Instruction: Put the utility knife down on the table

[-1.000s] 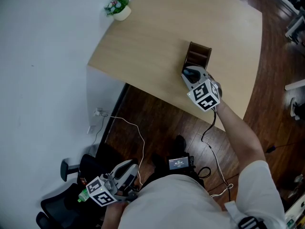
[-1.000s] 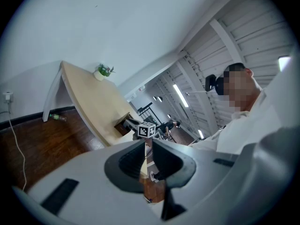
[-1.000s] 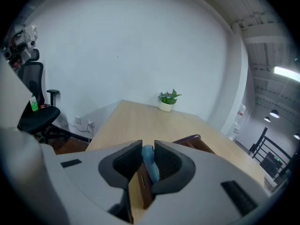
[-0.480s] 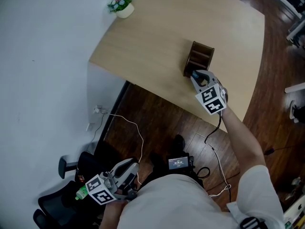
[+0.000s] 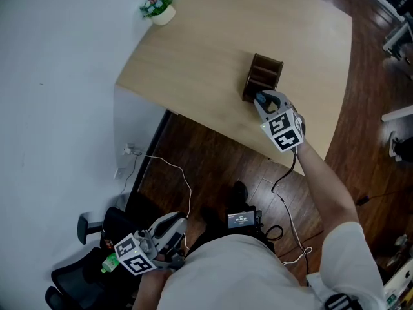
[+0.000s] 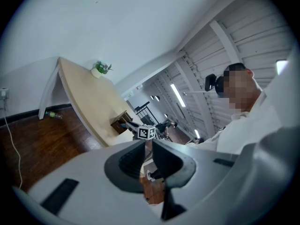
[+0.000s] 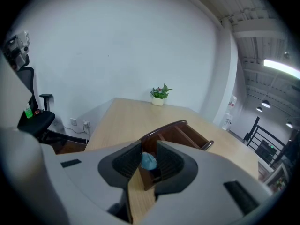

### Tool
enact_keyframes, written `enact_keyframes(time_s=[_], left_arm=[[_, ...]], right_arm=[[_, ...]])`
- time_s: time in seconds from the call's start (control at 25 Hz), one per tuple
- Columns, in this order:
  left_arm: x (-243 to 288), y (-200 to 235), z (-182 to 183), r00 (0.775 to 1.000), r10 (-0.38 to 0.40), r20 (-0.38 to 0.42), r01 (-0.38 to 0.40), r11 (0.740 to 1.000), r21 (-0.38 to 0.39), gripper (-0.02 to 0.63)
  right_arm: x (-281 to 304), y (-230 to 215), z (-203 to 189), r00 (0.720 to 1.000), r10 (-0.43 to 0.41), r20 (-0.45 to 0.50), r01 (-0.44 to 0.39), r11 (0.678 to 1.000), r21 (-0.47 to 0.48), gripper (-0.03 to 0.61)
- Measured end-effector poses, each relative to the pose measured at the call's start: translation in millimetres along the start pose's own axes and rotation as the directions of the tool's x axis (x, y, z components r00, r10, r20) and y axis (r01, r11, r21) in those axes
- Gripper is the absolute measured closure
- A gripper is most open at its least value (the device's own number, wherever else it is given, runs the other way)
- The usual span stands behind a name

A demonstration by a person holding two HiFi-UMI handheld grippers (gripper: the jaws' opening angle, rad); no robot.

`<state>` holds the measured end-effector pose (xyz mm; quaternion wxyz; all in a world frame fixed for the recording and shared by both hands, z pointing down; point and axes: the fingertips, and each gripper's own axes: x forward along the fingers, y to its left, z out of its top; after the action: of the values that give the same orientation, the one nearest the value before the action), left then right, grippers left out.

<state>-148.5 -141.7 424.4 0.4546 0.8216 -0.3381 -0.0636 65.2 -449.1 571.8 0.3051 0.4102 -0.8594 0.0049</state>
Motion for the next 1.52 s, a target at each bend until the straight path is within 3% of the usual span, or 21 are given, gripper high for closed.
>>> enact_keyframes(time_s=[0.12,0.44,0.68,0.92,1.28,1.52], left_arm=[[1.9,-3.3,-2.2,1.000,-0.011,-0.003,0.011,1.000,0.006,0.571],[3.9,-6.9,-10.9,0.999,-0.044,-0.005,0.044,0.999,0.004,0.571],[-1.0,-7.8,-13.6,0.996,-0.086,-0.006,0.086,0.996,0.010,0.571],[-21.2,-10.7,-24.4,0.988,-0.154,-0.027,0.154,0.988,0.017,0.571],[-101.1,-11.5,-70.3,0.956,-0.267,-0.122,0.269,0.963,0.002,0.570],[-161.4,-24.1,-93.0,0.922,-0.351,-0.164,0.358,0.933,0.015,0.571]], right_arm=[[-5.9,3.4,5.0,1.000,0.014,0.010,-0.014,1.000,0.011,0.469],[-34.8,21.8,20.6,0.998,0.009,0.068,-0.014,0.998,0.069,0.469],[-55.8,45.2,16.2,0.999,0.005,0.032,-0.008,0.996,0.087,0.469],[-101.3,79.6,22.1,0.999,-0.032,0.041,0.024,0.983,0.182,0.471],[-194.9,197.4,8.0,0.996,-0.089,-0.025,0.092,0.951,0.294,0.471],[-253.6,289.4,0.7,0.988,-0.133,-0.076,0.151,0.933,0.326,0.471]])
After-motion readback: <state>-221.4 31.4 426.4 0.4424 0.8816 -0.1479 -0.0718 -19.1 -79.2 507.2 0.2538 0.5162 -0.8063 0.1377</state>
